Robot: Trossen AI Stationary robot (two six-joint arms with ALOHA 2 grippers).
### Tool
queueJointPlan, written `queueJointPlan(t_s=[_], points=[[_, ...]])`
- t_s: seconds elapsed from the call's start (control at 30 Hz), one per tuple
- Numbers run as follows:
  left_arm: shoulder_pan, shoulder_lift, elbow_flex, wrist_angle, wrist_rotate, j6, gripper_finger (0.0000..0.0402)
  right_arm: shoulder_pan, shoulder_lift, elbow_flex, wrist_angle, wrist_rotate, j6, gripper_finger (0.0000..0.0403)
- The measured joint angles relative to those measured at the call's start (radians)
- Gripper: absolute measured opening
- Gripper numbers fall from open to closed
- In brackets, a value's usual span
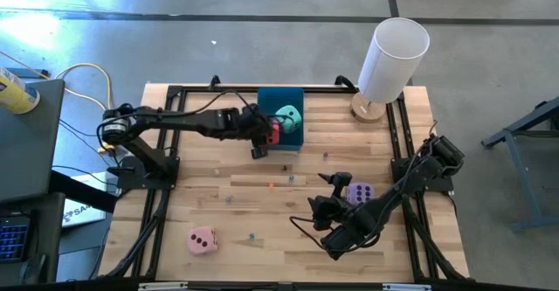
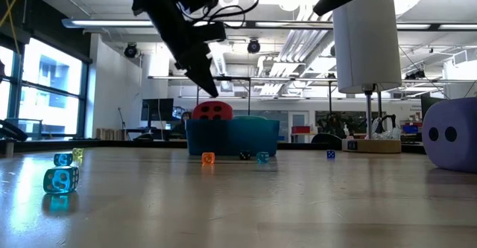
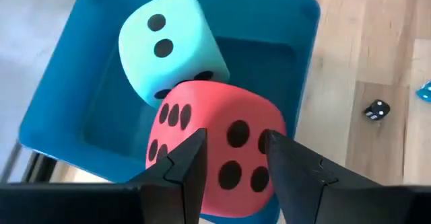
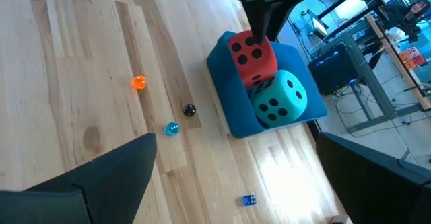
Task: Pick & Place Dice
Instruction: Put the red die into the blue bin
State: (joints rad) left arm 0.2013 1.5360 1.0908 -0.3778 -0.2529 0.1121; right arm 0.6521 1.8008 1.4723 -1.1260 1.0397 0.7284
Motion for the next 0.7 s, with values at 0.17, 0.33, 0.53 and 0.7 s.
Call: queueJointPlan(t_s=[0.17, 0.33, 0.53, 0.7], points=[[-0.03, -0.007, -0.001, 0.064, -0.203, 0.059, 0.0142, 0.0, 0.0, 0.0, 0.001, 0.0, 0.0, 0.04], [0.019, -0.002, -0.001, 0.097, -0.278, 0.097, 0.0142, 0.0, 0.0, 0.0, 0.001, 0.0, 0.0, 0.04], [0.125, 0.014, -0.01, 0.074, -0.071, 0.015, 0.0142, 0.0, 0.0, 0.0, 0.001, 0.0, 0.0, 0.04], [0.152, 0.019, -0.01, 0.054, 0.068, 0.007, 0.0142, 0.0, 0.0, 0.0, 0.001, 0.0, 0.0, 0.04]])
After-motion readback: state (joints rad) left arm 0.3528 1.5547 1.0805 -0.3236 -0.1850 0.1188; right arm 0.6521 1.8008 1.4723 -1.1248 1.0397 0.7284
